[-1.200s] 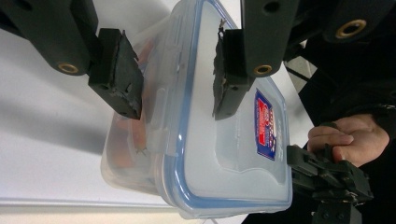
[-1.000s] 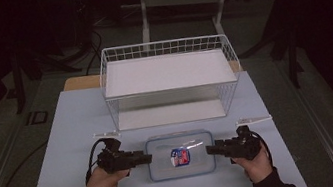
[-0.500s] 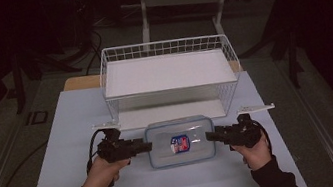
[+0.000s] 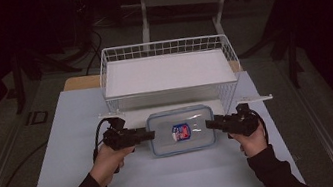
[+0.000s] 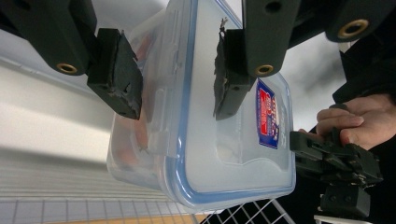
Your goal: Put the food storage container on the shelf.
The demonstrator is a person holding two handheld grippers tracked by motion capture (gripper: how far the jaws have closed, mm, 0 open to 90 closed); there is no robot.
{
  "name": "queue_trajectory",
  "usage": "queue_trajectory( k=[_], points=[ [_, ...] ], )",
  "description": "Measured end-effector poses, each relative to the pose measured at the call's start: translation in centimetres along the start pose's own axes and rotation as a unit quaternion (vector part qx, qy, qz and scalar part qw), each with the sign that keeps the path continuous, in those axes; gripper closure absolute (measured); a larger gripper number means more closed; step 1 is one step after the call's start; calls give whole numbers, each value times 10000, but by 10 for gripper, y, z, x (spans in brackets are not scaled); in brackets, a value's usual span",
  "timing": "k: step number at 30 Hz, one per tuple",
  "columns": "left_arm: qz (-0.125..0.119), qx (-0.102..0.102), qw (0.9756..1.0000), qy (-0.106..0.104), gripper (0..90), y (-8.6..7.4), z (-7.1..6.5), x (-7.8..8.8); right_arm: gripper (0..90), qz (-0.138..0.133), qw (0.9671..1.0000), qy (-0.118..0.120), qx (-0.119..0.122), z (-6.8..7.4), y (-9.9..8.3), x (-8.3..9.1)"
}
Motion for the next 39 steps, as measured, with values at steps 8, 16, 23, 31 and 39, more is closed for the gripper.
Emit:
queue_trajectory(
  k=[8, 16, 23, 31, 39],
  points=[
    [-305, 72, 9995, 42, 564, 12, 20, -11, 529, -121, 9999, -58, 41, -20, 14, -8],
    [-596, 87, 9980, 209, 556, 25, 32, -21, 528, -259, 9996, -101, 11, -37, 25, -14],
    [-791, 30, 9962, 370, 549, 33, 39, -31, 522, -480, 9987, -182, 4, -51, 30, -17],
    [-1034, -3, 9936, 451, 539, 42, 49, -34, 520, -714, 9972, -214, -84, -61, 31, -25],
    [-1189, 68, 9914, 539, 537, 46, 55, -35, 510, -904, 9952, -98, -355, -71, 35, -29]
  ],
)
Point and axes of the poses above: each handheld gripper's, and its own axes: x roughly backward along the jaws, y roughly out of its top, z roughly to its left, the point moved 7 cm from there along -x, roughly forward along the jaws, and after that the axes turned 11 degrees about z, right-handed, at the moved point
